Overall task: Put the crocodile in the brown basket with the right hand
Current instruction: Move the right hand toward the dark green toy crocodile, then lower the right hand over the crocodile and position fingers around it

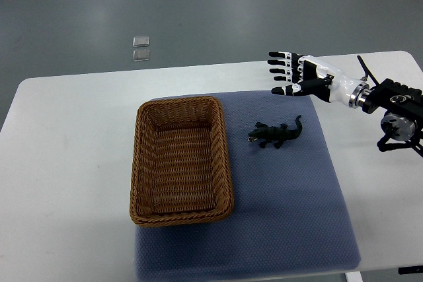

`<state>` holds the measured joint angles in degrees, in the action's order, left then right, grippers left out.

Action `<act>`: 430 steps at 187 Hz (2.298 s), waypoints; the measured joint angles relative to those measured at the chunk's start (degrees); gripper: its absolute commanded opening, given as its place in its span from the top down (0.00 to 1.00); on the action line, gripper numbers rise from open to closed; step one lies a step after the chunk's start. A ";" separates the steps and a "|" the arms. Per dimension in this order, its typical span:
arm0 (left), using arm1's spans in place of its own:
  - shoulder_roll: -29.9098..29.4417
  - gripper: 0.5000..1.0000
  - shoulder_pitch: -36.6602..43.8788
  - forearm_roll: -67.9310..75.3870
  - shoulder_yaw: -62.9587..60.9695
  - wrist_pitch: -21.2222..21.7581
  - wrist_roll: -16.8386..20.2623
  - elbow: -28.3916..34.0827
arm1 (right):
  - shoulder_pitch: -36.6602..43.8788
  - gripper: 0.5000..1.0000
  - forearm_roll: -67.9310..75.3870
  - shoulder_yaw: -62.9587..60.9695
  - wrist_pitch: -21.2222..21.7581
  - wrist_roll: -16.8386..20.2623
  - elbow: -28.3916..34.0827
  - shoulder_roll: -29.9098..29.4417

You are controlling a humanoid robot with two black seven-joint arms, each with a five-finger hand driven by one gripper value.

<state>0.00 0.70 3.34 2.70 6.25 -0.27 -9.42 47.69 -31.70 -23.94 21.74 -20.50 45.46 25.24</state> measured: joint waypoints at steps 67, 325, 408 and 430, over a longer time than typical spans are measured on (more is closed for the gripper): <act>0.00 0.00 -0.01 0.00 -0.02 0.00 0.00 -0.01 | 3.54 0.15 -17.44 0.48 2.04 -3.36 0.33 0.52; 0.00 0.00 0.00 0.00 -0.01 -0.01 0.02 0.00 | 18.69 0.15 -59.42 28.57 -14.98 -14.51 -2.73 -2.29; 0.00 0.00 0.00 0.00 -0.02 -0.01 0.01 0.00 | 17.79 0.15 -59.47 30.17 -16.55 -14.51 -2.74 -2.93; 0.00 0.00 0.01 0.00 -0.02 -0.01 0.00 -0.01 | 17.27 0.15 -59.45 30.17 -16.55 -14.51 -2.74 -3.60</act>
<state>0.00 0.71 3.34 2.68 6.24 -0.27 -9.42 64.97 -91.15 6.23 5.18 -35.01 42.72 21.64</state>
